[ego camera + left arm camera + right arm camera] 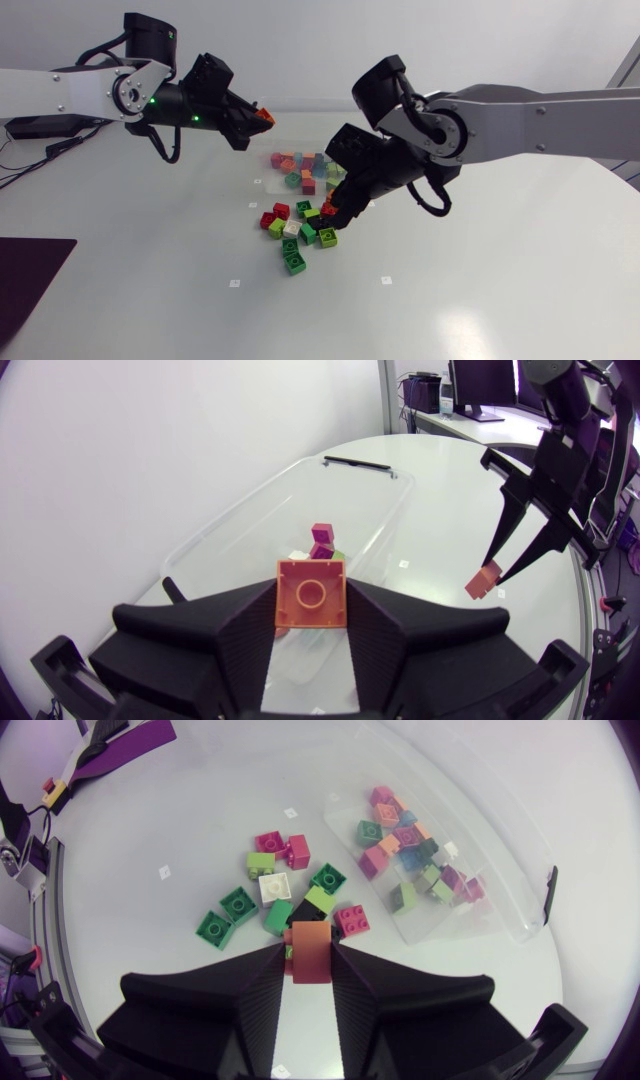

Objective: Place the duplo bricks in the container

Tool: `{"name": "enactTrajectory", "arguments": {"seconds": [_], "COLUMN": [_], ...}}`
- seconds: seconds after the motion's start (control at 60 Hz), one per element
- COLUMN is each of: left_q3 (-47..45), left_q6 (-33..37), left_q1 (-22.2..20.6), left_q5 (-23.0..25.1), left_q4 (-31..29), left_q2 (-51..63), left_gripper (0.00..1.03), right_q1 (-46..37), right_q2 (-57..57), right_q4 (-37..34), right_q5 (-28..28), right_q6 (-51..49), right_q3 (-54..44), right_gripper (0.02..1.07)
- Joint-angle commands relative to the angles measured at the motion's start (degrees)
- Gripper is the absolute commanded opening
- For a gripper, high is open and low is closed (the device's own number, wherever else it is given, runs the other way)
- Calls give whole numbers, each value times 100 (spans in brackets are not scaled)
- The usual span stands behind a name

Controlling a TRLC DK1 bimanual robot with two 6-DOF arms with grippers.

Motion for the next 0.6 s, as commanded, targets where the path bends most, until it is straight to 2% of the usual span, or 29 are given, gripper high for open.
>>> {"name": "enactTrajectory", "arguments": {"seconds": [0.0,0.083,0.133,0.183,0.2,0.25,0.283,0.417,0.583], "left_q3": [406,687,828,1047,1135,1232,1267,1056,362], "left_q6": [-236,-263,-280,-280,-289,-289,-289,-324,-289], "left_q1": [-67,-137,-163,-234,-242,-260,-269,-269,-146], "left_q5": [-39,-171,-233,-391,-461,-549,-584,-654,-663], "left_q4": [72,72,54,10,-16,-60,-77,-69,10], "left_q2": [401,673,796,972,1025,1060,1060,717,-171], "left_gripper": [31,32,37,63,77,92,98,98,98], "right_q1": [-93,-207,-268,-365,-400,-444,-497,-646,-734], "right_q2": [-101,-93,-75,-14,22,66,101,294,593], "right_q4": [-37,6,33,50,68,103,112,191,279], "right_q5": [-35,-79,-88,-149,-158,-176,-202,-255,-299], "right_q6": [-85,-76,-76,-58,-58,-58,-50,-41,-15], "right_q3": [206,338,417,575,637,734,813,1156,1525], "right_gripper": [15,15,15,15,15,15,15,15,15]}}
